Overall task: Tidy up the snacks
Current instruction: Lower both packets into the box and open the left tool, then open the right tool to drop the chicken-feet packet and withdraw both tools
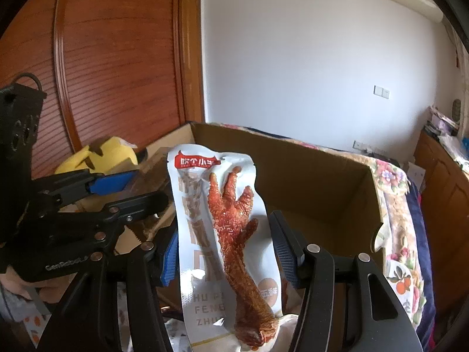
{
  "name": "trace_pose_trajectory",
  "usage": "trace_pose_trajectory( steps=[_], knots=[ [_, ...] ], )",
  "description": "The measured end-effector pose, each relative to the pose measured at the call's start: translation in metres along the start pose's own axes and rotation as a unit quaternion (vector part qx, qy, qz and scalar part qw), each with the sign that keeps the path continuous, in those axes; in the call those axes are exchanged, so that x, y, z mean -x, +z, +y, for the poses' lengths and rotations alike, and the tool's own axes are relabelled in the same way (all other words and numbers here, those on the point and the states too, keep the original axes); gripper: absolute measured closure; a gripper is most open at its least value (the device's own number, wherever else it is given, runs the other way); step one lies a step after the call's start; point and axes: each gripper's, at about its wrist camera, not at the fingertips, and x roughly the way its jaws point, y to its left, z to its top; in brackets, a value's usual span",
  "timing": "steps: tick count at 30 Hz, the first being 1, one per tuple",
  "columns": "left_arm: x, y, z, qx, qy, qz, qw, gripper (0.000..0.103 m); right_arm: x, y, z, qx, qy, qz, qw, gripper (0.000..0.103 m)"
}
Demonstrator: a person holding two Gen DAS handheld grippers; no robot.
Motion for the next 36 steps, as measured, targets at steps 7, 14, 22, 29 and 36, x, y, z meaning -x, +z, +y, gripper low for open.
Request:
trace_pose_trajectory(
  steps=[7, 14, 22, 29, 36],
  knots=[
    [-0.013, -0.004, 0.002, -0.003, 0.005, 0.017, 0.9998, 0.058, -0.014, -0.004, -0.008, -0.018, 0.005, 0.020, 1.000, 0.046],
    [-0.020, -0.006, 0.002, 0.002, 0.006, 0.027, 0.9996, 0.057, -0.024, -0.003, -0.010, -0.028, 0.005, 0.036, 0.999, 0.046],
    [-0.023, -0.006, 0.003, 0.003, 0.019, 0.025, 0.9995, 0.055, -0.036, -0.003, -0.022, -0.062, 0.022, 0.056, 0.996, 0.046],
    [-0.023, -0.005, 0.001, -0.003, 0.029, 0.024, 0.9993, 0.053, -0.033, -0.005, -0.022, -0.064, 0.021, 0.057, 0.996, 0.040],
    [-0.009, -0.002, -0.005, -0.017, 0.039, 0.017, 0.9990, 0.051, -0.022, -0.005, -0.022, -0.063, 0.018, 0.049, 0.997, 0.035]
  ],
)
